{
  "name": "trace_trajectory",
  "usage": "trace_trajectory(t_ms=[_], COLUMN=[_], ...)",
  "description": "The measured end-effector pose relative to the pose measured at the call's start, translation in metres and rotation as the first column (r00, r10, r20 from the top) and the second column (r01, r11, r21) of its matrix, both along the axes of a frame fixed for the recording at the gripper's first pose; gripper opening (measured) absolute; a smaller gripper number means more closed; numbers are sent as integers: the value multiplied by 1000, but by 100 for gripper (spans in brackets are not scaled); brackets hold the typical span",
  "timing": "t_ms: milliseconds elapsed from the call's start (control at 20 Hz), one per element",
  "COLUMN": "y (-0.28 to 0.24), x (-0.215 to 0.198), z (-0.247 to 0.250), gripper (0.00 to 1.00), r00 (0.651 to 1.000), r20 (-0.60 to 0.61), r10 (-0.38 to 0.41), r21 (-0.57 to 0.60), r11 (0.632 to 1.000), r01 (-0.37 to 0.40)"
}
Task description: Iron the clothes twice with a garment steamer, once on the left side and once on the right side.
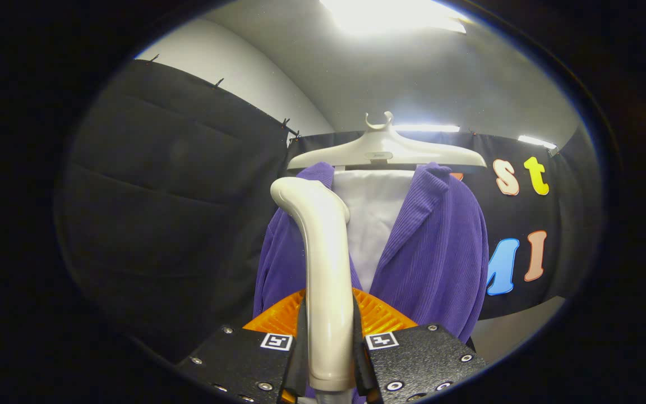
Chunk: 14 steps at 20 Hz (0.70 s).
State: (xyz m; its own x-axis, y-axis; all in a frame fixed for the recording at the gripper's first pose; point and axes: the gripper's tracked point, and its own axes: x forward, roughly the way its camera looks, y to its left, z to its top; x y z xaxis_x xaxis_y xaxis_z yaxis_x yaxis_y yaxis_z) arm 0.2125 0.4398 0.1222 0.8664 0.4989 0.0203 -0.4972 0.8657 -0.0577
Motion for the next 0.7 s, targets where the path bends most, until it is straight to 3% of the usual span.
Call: trace_trajectory(t_ms=[700], y=[-14], x=[-33], z=[-68], gripper=[33], r00=[995], r20=[-95], r10=[17], r21=[-37], r11=[999], r01=[-21])
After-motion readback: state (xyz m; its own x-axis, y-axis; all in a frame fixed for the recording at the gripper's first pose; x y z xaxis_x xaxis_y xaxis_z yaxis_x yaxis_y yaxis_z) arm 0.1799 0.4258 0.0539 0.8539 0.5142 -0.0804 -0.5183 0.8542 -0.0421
